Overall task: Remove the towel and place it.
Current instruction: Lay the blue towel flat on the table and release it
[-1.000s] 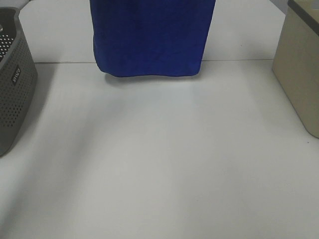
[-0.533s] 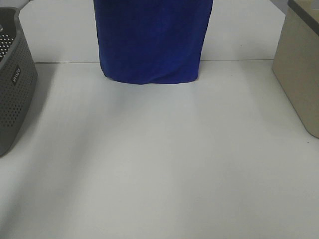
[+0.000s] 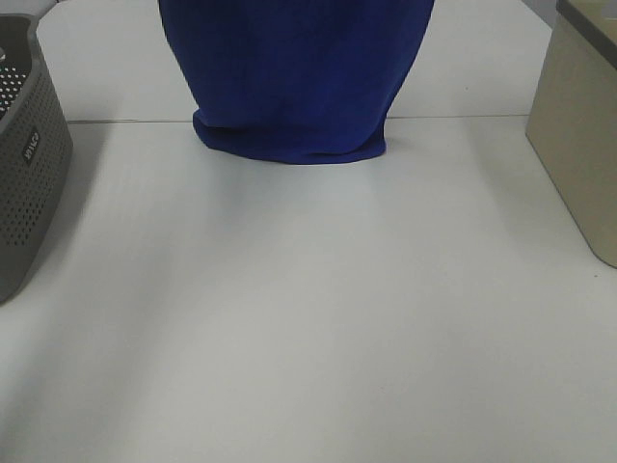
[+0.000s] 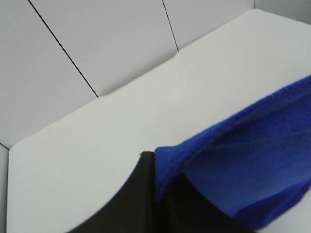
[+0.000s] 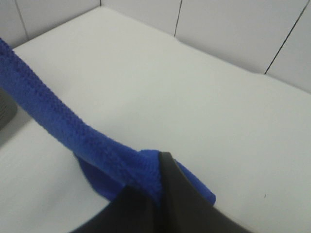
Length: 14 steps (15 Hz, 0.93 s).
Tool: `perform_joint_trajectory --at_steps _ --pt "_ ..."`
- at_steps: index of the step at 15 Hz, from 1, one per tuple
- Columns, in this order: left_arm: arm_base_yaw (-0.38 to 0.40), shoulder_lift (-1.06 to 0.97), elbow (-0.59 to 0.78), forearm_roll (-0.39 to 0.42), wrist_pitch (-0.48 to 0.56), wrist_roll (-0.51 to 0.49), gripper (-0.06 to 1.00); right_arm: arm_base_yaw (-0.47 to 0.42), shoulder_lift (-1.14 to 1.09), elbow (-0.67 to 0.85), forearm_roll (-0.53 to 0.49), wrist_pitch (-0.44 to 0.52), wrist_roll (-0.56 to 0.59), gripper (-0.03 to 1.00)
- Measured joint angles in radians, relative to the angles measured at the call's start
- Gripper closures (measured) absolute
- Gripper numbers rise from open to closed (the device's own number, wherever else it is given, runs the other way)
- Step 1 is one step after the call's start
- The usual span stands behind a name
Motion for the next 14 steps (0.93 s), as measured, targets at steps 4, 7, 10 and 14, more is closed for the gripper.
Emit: perform_joint_trajectory --at_steps 4,7,10,14 --pt "0.0 -0.026 0.026 -0.107 0.233 -0.053 0.94 0.0 -0.074 0.013 0.0 0.198 0.092 0.95" --pt "-0.004 -0.086 0.18 -0.168 0.237 -0.091 0.94 0.0 -0.148 0.134 0.0 0.2 0.121 0.95" --pt "-0.008 -0.251 0.484 -0.175 0.239 -0.105 0.94 0.0 -0.271 0.364 0.04 0.201 0.177 0.95" --pt "-0.009 -0.387 0.703 -0.19 0.239 -0.105 0.94 0.001 -0.402 0.587 0.105 0.201 0.185 0.95"
